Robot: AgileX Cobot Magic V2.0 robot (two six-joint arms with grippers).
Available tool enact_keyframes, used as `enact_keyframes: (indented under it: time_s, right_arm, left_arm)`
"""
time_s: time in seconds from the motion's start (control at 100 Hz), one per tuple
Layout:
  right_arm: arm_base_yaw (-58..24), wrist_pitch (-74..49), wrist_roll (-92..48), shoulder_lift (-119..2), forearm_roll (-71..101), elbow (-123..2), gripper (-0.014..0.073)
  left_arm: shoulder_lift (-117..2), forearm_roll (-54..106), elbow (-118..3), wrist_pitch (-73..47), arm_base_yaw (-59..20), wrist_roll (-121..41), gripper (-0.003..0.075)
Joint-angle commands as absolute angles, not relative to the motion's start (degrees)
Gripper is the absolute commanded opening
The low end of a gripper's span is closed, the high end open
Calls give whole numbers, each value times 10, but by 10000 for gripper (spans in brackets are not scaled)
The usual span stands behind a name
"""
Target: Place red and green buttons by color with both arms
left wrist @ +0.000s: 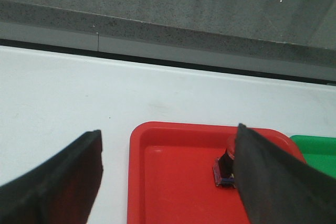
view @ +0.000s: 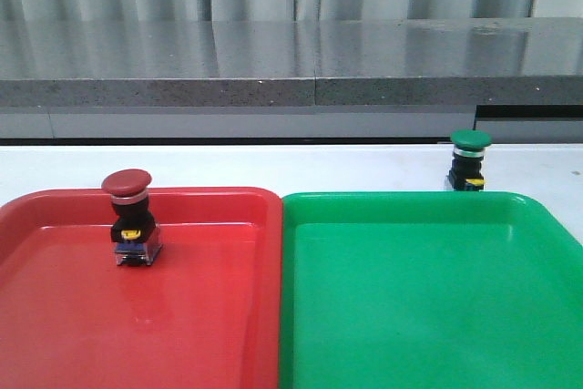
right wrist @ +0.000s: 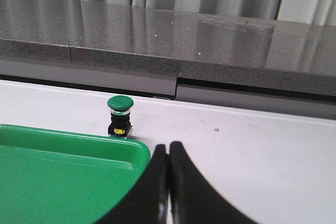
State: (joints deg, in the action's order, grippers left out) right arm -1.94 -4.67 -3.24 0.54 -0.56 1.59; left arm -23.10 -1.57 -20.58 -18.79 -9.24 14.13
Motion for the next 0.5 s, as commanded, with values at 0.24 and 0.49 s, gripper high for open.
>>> enact_keyframes:
  time_s: [0.24,0.49]
  right_arm:
    - [-16,4,-32,18,-6,7,-101]
    - [-16,4,-32,18,-6,7,-101]
  left_arm:
    - [-179,-20,-215,-147,-90,147,127]
    - [-179,-20,-215,-147,-90,147,-19]
